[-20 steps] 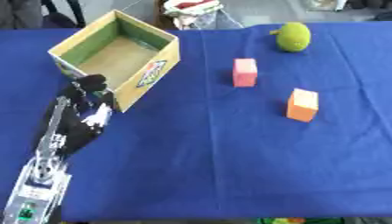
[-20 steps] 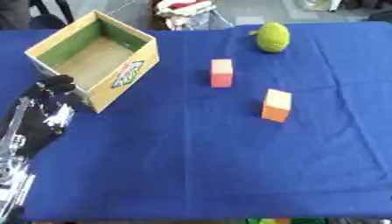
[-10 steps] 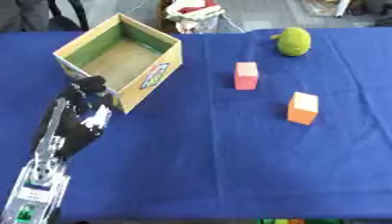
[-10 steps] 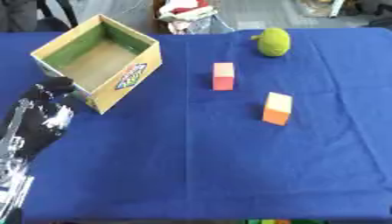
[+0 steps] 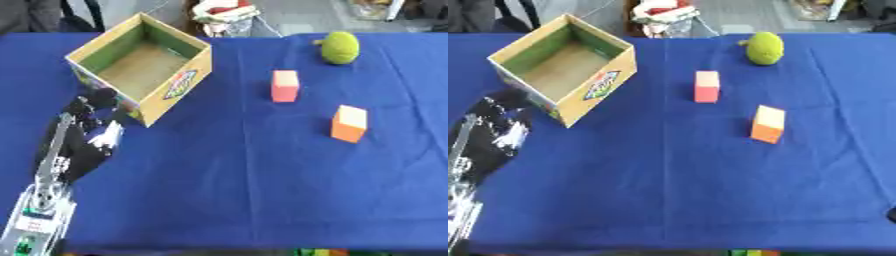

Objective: Pick up objects on the table and place them in the box.

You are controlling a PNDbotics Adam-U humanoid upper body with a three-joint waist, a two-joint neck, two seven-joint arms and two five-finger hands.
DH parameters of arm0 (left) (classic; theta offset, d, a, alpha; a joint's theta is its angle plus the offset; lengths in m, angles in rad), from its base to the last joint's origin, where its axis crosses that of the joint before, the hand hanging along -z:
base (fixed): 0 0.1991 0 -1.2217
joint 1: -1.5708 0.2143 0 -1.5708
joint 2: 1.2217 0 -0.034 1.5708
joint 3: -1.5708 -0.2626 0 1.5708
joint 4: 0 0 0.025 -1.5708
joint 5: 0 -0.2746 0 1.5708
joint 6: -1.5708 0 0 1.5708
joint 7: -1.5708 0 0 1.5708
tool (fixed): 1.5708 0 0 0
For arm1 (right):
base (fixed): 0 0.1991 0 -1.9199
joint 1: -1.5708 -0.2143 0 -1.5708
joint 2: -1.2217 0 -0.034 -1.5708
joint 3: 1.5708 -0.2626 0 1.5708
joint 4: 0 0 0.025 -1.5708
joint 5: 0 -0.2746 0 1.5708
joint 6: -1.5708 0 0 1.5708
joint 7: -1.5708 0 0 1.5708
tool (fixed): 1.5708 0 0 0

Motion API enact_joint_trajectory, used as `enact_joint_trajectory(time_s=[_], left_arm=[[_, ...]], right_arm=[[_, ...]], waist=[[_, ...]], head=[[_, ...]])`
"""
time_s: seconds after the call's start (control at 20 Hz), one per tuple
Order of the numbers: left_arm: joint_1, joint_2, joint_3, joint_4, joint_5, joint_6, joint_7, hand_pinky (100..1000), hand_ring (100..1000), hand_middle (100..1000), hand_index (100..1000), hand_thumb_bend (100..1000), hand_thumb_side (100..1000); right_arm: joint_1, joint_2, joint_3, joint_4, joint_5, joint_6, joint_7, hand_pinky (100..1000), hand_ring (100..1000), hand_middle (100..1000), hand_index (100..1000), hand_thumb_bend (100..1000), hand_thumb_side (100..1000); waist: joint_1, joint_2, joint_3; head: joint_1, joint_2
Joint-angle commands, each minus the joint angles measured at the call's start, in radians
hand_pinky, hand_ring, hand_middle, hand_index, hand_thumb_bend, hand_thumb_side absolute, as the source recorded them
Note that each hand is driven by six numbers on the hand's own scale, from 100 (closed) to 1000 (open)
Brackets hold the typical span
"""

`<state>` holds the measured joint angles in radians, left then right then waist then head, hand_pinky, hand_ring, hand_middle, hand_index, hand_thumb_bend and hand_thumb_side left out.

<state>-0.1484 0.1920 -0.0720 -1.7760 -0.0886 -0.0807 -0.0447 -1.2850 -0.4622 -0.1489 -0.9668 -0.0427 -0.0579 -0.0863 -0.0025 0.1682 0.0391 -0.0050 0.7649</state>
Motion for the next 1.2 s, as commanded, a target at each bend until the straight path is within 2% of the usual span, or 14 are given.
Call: enact_joint_trajectory(time_s=[0.05, 0.1, 0.15, 0.35, 0.7, 1.2], left_arm=[[-0.013, 0.019, -0.001, -0.010, 0.005, -0.002, -0.003, 542, 801, 745, 800, 223, 323], [-0.013, 0.020, -0.002, -0.010, 0.005, -0.002, -0.004, 542, 801, 745, 800, 230, 317], [-0.015, 0.020, -0.003, -0.010, 0.005, -0.002, -0.005, 542, 801, 745, 801, 225, 323], [-0.021, 0.018, -0.008, -0.009, 0.006, -0.003, -0.011, 542, 801, 745, 801, 226, 323], [-0.028, 0.017, -0.011, -0.010, 0.008, -0.003, -0.014, 541, 801, 745, 801, 229, 323], [-0.032, 0.013, -0.013, -0.011, 0.008, -0.003, -0.017, 541, 800, 744, 801, 234, 323]], right_arm=[[-0.031, -0.022, 0.006, 0.153, 0.004, 0.004, -0.003, 712, 784, 746, 865, 100, 369], [-0.032, -0.021, 0.007, 0.180, 0.007, -0.002, -0.004, 711, 784, 746, 865, 100, 204], [-0.028, -0.018, 0.010, 0.209, 0.013, 0.000, -0.005, 712, 792, 755, 870, 100, 377], [-0.006, -0.006, 0.012, 0.334, 0.054, 0.013, -0.013, 711, 794, 758, 871, 100, 387], [0.038, 0.006, 0.015, 0.485, 0.059, 0.011, -0.042, 708, 792, 754, 869, 100, 398], [0.085, 0.039, 0.042, 0.592, 0.074, 0.011, -0.047, 719, 808, 785, 879, 100, 407]], waist=[[-0.001, -0.013, 0.005], [-0.001, -0.013, 0.007], [-0.001, -0.012, 0.011], [-0.002, -0.008, 0.033], [-0.004, 0.001, 0.053], [-0.002, 0.008, 0.063]], head=[[-0.006, 0.005], [-0.007, 0.005], [-0.010, 0.005], [-0.026, 0.005], [-0.038, 0.000], [-0.049, -0.005]])
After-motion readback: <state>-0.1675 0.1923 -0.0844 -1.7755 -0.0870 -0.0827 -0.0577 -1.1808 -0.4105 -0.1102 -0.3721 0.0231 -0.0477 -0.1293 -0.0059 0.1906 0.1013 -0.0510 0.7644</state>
